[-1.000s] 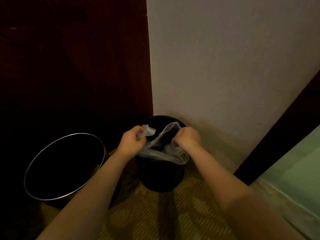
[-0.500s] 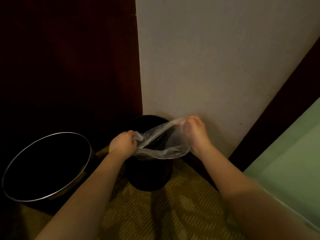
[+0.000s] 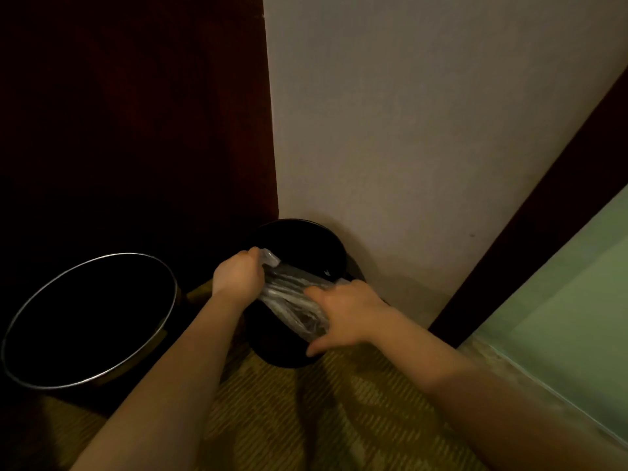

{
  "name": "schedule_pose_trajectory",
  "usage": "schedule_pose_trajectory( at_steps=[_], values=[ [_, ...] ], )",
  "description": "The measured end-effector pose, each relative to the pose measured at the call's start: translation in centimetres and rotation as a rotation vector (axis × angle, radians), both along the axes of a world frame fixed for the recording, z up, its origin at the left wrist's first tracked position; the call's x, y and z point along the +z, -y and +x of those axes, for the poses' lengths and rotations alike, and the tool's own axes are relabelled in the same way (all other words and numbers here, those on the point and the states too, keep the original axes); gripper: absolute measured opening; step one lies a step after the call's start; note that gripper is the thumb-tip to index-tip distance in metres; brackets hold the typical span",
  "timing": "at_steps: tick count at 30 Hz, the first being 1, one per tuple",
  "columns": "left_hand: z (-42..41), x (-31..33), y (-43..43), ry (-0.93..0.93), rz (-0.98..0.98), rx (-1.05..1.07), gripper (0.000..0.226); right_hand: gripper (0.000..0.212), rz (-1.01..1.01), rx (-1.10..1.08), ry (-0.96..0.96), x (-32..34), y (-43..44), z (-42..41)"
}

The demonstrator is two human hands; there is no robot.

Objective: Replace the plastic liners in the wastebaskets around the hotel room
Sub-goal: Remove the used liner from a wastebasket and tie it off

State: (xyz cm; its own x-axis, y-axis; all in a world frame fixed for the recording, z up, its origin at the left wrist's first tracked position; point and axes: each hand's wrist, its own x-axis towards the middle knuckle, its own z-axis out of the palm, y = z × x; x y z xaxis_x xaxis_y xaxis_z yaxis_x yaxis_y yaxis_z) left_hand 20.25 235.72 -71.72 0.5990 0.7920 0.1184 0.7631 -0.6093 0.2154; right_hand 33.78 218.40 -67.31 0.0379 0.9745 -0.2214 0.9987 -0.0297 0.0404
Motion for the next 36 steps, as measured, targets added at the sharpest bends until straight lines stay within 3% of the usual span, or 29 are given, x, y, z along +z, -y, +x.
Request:
schedule_pose_trajectory(
  at_steps=[2, 4, 7, 10, 12, 15, 18, 20, 21, 23, 25, 27, 30, 32, 34, 36],
  values=[
    [-0.3, -0.1, -0.2, -0.040, 0.006, -0.003, 0.009, 0.055, 0.060, 0.041, 0.089, -1.1, 0.7, 0.1],
    [-0.6, -0.2, -0.4, -0.042, 0.002, -0.004, 0.009, 0.023, 0.224, 0.041, 0.039, -1.6, 1.2, 0.7],
    [-0.7, -0.1, -0.4, -0.036, 0.009, 0.000, 0.009, 0.005, 0.400, 0.039, -0.076, -1.8, 1.9, 2.5],
    [-0.6, -0.2, -0.3, -0.023, 0.039, 0.008, 0.010, 0.011, 0.480, -0.055, -0.248, -1.5, 1.9, 4.3],
    [-0.6, -0.3, -0.1, -0.031, 0.038, 0.011, 0.012, 0.009, 0.524, -0.144, -0.585, -0.7, 1.2, 4.3],
    [-0.5, -0.2, 0.0, -0.049, 0.032, 0.022, 0.014, 0.027, 0.475, -0.388, -1.260, 1.3, -0.3, 3.1],
    [-0.3, -0.1, 0.0, -0.057, 0.014, 0.051, 0.014, 0.029, 0.416, -0.516, -1.929, 2.1, -1.7, 1.0],
    [-0.4, -0.3, -0.1, -0.018, -0.006, 0.057, 0.014, 0.029, 0.422, -0.668, -2.215, 2.4, -2.8, -0.6],
    [-0.6, -0.4, -0.3, 0.025, -0.027, 0.055, 0.016, 0.029, 0.441, -0.774, -2.154, 2.3, -3.4, -1.4],
    [-0.9, -0.2, -0.6, 0.171, -0.094, 0.062, 0.021, 0.027, 0.460, -0.872, -1.614, 1.3, -4.3, -1.9],
    [-0.8, 1.0, -0.7, 0.391, -0.192, 0.078, 0.024, 0.019, 0.453, -0.720, -1.102, -0.2, -4.5, -1.6],
    [0.0, 2.7, -0.3, 0.642, -0.332, 0.087, 0.018, 0.017, 0.361, -0.583, -0.846, -1.4, -4.4, -0.9],
    [1.4, 5.1, 0.9, 0.871, -0.562, 0.132, 0.016, 0.011, 0.166, -0.453, -0.570, -2.0, -4.7, 0.1],
    [2.1, 5.9, 1.5, 0.914, -0.698, 0.136, 0.016, 0.012, 0.140, -0.441, -0.536, -1.9, -5.1, 0.5],
    [2.4, 6.4, 2.0, 0.877, -0.813, 0.097, 0.020, 0.014, 0.213, -0.470, -0.583, -1.8, -5.4, 0.5],
    [2.7, 6.7, 2.5, 0.789, -0.889, 0.030, 0.041, 0.014, 0.370, -0.454, -0.522, -1.6, -5.5, 0.8]
  ],
)
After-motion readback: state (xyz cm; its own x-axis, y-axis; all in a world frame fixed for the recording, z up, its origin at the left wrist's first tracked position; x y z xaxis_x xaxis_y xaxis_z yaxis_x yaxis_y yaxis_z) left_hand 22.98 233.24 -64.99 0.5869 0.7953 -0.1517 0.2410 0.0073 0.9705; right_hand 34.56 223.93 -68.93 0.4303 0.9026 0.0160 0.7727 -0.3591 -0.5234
